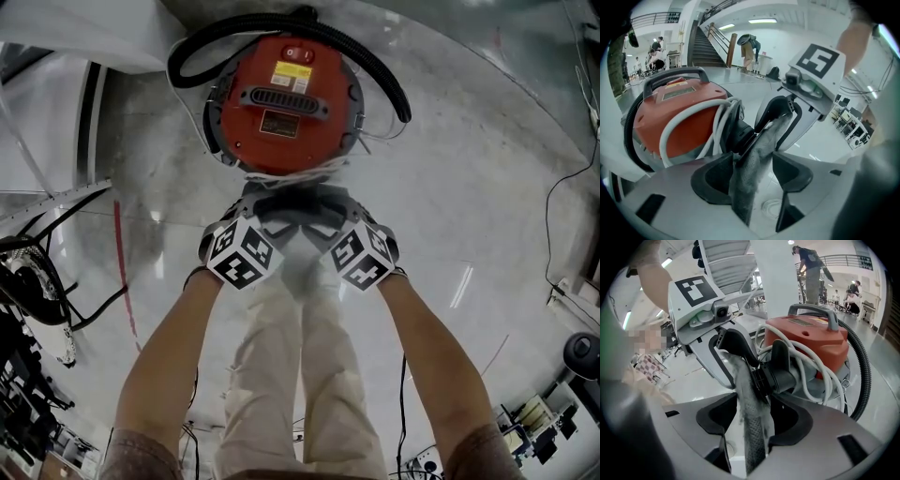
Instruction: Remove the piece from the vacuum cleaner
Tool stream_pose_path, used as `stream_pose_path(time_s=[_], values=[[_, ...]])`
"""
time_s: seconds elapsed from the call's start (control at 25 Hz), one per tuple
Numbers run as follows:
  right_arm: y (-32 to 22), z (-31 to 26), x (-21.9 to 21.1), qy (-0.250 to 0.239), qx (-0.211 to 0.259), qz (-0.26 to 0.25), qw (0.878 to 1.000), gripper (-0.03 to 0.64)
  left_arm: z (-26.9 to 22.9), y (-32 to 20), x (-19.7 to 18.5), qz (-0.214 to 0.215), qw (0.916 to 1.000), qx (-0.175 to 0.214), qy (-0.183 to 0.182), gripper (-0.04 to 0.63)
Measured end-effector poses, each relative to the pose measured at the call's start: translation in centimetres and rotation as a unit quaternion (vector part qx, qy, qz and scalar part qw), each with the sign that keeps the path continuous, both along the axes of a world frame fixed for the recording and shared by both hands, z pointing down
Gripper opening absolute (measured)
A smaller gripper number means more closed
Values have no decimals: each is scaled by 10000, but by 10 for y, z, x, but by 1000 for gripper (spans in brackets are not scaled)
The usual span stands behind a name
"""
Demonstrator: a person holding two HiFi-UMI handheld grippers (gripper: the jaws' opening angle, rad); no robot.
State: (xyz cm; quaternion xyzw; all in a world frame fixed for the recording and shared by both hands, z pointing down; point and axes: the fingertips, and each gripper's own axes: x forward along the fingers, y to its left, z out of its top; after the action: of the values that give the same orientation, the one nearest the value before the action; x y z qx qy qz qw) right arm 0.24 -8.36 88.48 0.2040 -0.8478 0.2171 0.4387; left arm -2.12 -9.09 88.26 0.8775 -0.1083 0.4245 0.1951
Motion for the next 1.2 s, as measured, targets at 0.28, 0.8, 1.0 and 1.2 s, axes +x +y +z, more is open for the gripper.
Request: stream_pose_path(time_s=[0.28,0.8,1.0,1.2], values=[[1,1,-2,-64,-29,7,10000,206,1,2,0,-23,9999,-109,20,244],[10,3,0,-248,-190,446,9985,129,4,10,-6,-650,9973,-348,78,179],[11,2,0,-363,-195,766,9962,113,4,11,-8,-1020,9939,-399,131,166],[9,0,2,-430,-296,1137,9921,96,2,8,-11,-1166,9926,-340,48,140]])
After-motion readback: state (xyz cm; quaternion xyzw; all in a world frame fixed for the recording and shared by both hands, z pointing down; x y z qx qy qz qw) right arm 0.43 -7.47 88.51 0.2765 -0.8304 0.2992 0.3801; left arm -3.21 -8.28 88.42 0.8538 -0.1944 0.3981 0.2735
